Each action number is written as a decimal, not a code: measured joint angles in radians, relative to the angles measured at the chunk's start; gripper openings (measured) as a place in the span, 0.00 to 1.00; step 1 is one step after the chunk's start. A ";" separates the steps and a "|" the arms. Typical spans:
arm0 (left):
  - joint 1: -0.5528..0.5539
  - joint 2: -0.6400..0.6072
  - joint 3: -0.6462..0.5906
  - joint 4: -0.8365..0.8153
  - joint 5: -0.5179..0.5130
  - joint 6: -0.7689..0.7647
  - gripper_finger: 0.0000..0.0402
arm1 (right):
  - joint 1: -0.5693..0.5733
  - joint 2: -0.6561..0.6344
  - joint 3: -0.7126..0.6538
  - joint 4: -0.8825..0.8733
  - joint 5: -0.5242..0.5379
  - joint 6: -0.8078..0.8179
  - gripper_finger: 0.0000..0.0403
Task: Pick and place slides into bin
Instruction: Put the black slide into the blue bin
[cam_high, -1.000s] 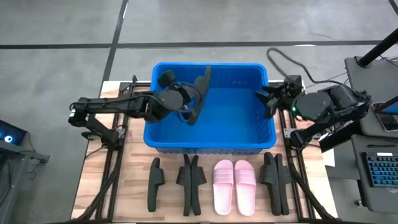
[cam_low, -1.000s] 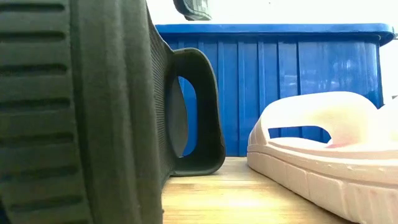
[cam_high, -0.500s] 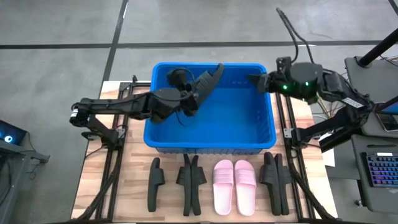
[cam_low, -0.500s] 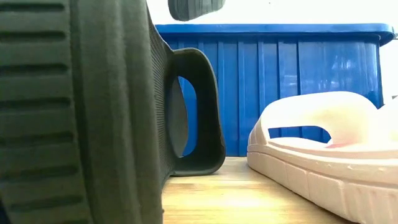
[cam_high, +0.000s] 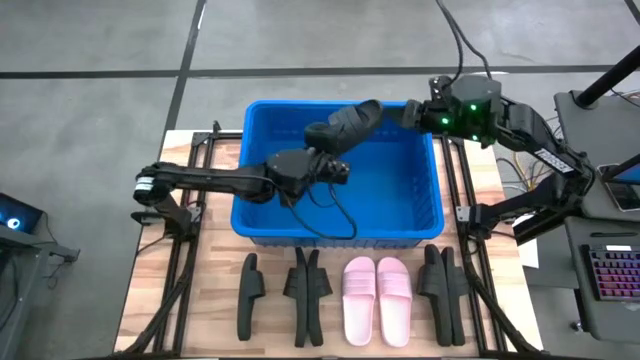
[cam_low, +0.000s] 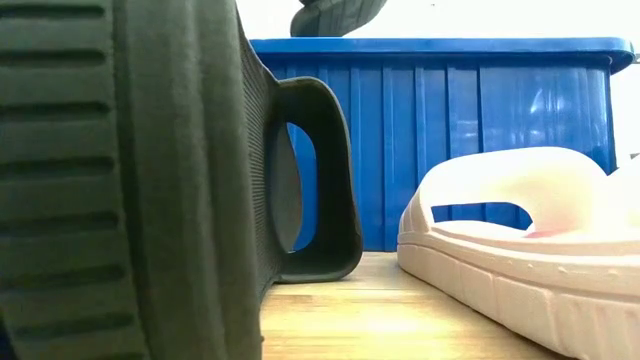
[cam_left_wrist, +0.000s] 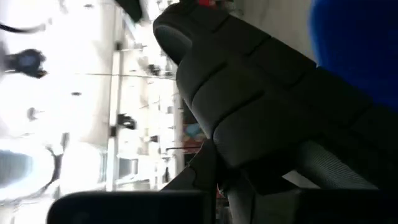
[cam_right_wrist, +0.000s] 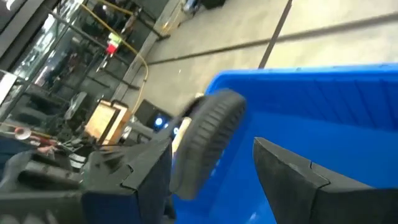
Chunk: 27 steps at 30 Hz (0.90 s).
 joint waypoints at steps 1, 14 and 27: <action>0.000 0.006 0.000 0.028 -0.003 0.036 0.00 | -0.008 0.004 0.000 0.002 -0.019 0.000 0.53; 0.002 0.046 0.000 0.153 0.032 0.178 0.00 | -0.021 0.025 0.000 -0.003 -0.045 -0.039 0.52; 0.003 0.033 0.000 0.192 0.085 0.099 0.00 | -0.036 0.035 -0.002 -0.002 -0.040 -0.164 0.07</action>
